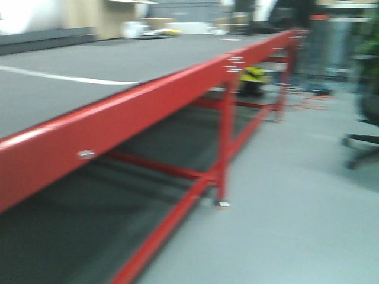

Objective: Grab PVC pipe and place in blue bin

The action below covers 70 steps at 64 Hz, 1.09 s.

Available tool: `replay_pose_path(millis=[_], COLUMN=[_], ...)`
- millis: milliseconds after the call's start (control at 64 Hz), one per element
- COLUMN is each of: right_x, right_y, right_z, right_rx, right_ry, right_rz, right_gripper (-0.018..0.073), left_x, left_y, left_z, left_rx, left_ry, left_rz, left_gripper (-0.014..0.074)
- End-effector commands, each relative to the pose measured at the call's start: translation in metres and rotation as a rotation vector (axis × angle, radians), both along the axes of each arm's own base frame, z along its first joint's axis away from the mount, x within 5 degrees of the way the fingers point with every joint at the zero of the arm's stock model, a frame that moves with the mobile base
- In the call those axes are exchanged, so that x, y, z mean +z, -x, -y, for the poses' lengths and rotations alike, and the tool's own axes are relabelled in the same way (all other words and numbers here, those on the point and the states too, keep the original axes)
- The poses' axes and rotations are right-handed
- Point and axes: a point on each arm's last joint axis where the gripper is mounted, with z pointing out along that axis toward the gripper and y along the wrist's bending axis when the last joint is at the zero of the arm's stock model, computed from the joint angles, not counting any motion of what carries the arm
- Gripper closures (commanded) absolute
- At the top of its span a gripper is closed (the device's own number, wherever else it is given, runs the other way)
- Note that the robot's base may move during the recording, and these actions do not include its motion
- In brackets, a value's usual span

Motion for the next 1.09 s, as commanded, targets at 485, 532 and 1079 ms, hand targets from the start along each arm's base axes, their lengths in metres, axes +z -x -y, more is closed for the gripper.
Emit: replay_pose_path(millis=[485, 532, 1079], right_x=[0.0055, 0.0055, 0.0055], right_y=[0.003, 0.003, 0.003], right_z=[-0.0003, -0.0003, -0.0003], right_rx=[-0.003, -0.003, -0.003], right_ry=[0.012, 0.012, 0.012], right_rz=[0.039, 0.039, 0.039], right_gripper=[0.0727, 0.0727, 0.0727], left_x=[0.0034, 0.0034, 0.0034], left_y=[0.0009, 0.0009, 0.0009], left_z=[0.0006, 0.0006, 0.0006], left_rx=[-0.005, -0.005, -0.005], left_ry=[0.018, 0.018, 0.018], left_rz=[0.032, 0.032, 0.032], left_gripper=[0.0707, 0.0707, 0.0707])
